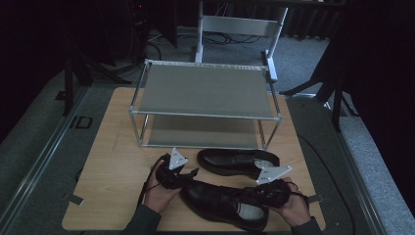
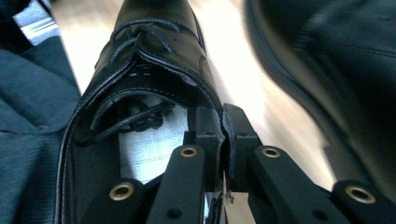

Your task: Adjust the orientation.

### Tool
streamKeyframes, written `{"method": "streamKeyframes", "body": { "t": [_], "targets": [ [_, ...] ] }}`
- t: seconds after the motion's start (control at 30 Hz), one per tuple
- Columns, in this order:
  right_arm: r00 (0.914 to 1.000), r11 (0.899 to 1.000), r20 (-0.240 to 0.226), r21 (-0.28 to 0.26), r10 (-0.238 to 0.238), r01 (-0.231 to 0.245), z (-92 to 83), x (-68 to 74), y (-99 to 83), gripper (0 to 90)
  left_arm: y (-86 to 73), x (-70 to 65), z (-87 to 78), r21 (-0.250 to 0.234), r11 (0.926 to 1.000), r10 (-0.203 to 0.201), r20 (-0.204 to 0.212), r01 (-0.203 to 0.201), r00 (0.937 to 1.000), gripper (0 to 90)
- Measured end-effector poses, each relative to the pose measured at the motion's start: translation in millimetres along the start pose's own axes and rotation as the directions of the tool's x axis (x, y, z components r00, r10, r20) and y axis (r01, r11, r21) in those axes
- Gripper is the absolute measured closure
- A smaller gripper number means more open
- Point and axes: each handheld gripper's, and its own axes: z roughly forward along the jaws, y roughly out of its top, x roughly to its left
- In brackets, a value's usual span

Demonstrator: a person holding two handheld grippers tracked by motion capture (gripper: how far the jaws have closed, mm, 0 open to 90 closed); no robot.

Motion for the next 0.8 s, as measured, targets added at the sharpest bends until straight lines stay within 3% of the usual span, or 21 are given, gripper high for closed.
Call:
{"method": "streamKeyframes", "body": {
  "t": [0.23, 0.53, 0.67, 0.8],
  "targets": [
    [0.9987, 1.000, 0.046, 0.001, 0.020, -0.020, -14.7, -28.4, -6.2, 86.1, -1.1, -2.1, 1.8, 0.003, 1.0000, 0.002, 0.006, -0.002, 1.0000, 44.9],
    [0.9955, 0.998, 0.079, -0.022, 0.052, -0.050, -13.6, -42.1, -14.5, 85.0, -3.7, -8.2, -0.3, 0.007, 0.9998, 0.019, 0.020, -0.019, 0.9996, 44.9],
    [0.9915, 0.999, 0.126, -0.014, 0.032, -0.031, -15.4, -39.6, -14.7, 62.2, -6.8, -10.6, -1.1, 0.014, 0.9996, 0.026, 0.023, -0.027, 0.9994, 44.8],
    [0.9910, 0.997, 0.130, -0.078, 0.032, -0.022, -25.5, -41.5, -15.8, 48.6, -7.7, -11.2, 0.0, 0.018, 0.9995, 0.026, 0.025, -0.026, 0.9993, 44.7]
  ]
}}
